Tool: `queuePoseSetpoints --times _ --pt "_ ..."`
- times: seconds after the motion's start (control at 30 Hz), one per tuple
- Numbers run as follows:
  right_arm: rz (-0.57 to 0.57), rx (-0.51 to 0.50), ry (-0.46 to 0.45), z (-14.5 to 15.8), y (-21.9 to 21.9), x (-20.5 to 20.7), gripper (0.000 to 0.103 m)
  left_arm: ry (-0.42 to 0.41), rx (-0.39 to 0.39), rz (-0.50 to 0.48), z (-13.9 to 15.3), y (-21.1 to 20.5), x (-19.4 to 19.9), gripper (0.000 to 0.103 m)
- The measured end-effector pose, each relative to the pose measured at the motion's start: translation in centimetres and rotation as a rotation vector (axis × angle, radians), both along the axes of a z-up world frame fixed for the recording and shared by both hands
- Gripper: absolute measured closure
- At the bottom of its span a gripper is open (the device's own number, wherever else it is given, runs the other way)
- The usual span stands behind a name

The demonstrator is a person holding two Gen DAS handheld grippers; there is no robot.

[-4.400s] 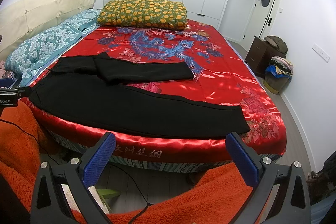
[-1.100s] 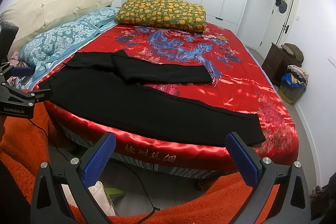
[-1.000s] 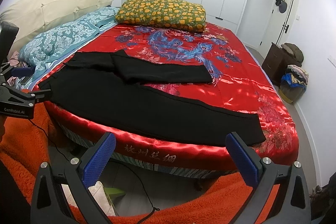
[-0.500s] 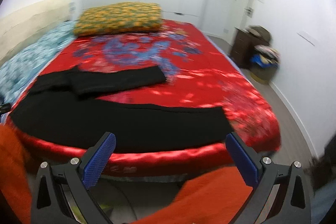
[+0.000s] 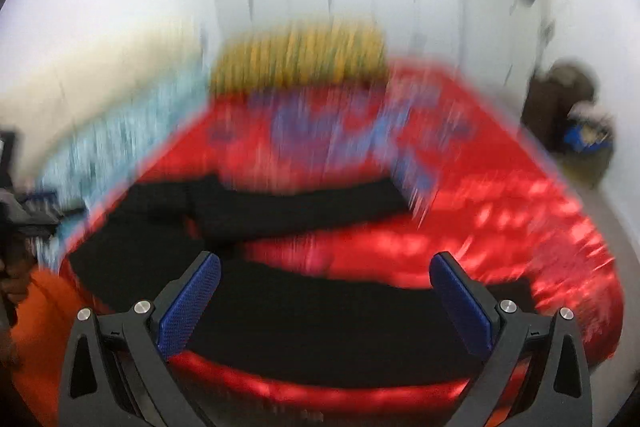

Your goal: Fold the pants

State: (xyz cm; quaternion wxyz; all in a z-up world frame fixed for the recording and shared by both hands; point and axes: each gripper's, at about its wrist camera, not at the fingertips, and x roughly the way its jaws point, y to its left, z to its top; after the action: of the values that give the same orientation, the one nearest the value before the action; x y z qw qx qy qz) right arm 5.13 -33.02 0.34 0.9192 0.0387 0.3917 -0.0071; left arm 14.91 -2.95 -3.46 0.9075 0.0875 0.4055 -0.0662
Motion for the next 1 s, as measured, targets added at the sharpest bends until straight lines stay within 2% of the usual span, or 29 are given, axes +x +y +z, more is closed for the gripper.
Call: queuePoseSetpoints --times 0.03,0.07,0.13,0.2,0.27,0.33,0.43,0.47,0.53,0.6,0.63,0.67,0.7,0.8,0.87,0.93,1.0 --pt "0.020 -0.009 0.030 -1.0 -0.5 2.5 0.000 0.013 -0.002 -0.002 -0.5 -0.2 0.4 0.001" --pt "0.030 -0.023 0.029 -1.5 -0.9 3.9 0.000 0.028 0.000 -0.004 -1.1 -0.3 0.6 0.001" --pt "0.071 -0.073 0.024 -3.2 -3.3 9.5 0.000 0.065 0.018 -0.004 -2.8 -0.4 1.0 0.001" --pt "0.090 -0.085 0.100 -5.6 -6.2 15.0 0.001 0.099 0.043 0.006 -4.3 -0.3 1.1 0.001" --pt "0.094 -0.022 0.213 -8.7 -10.2 21.4 0.018 0.144 0.067 0.026 -6.0 0.1 1.5 0.001" --pt "0.094 0.084 0.322 -11.9 -13.9 26.9 0.043 0.177 0.079 0.040 -7.1 0.3 1.8 0.001" --pt "0.058 0.181 0.389 -14.9 -17.3 32.5 0.046 0.218 0.109 0.069 -8.4 0.6 2.7 0.001" --pt "0.053 0.185 0.397 -15.6 -17.7 33.6 0.046 0.224 0.115 0.075 -8.6 0.7 2.9 0.001" --pt "0.082 0.250 0.453 -17.7 -18.6 36.3 0.046 0.240 0.122 0.086 -9.2 0.7 3.4 0.001" --pt "0.097 0.235 0.504 -19.2 -18.3 37.5 0.046 0.261 0.128 0.088 -9.9 0.5 4.1 0.001" --pt "0.107 0.220 0.514 -19.7 -18.2 37.7 0.051 0.269 0.133 0.087 -10.1 0.5 4.3 0.001" --pt "0.117 0.221 0.518 -19.9 -18.1 37.9 0.061 0.276 0.139 0.085 -10.5 0.3 4.5 0.001" --pt "0.132 0.237 0.522 -19.7 -18.0 38.0 0.090 0.284 0.146 0.082 -10.8 0.0 4.6 0.001" --pt "0.162 0.200 0.452 -16.4 -18.3 37.9 0.091 0.275 0.148 0.070 -10.8 -0.7 4.7 0.001" --pt "0.131 0.142 0.377 -13.4 -19.6 38.2 0.091 0.260 0.145 0.061 -10.6 -1.1 4.8 0.001" --pt "0.020 0.043 0.270 -9.8 -23.1 38.5 0.091 0.247 0.140 0.054 -10.3 -1.4 4.9 0.001" --pt "-0.116 -0.023 0.186 -7.7 -26.3 38.9 0.091 0.241 0.132 0.046 -10.1 -2.0 5.1 0.001"
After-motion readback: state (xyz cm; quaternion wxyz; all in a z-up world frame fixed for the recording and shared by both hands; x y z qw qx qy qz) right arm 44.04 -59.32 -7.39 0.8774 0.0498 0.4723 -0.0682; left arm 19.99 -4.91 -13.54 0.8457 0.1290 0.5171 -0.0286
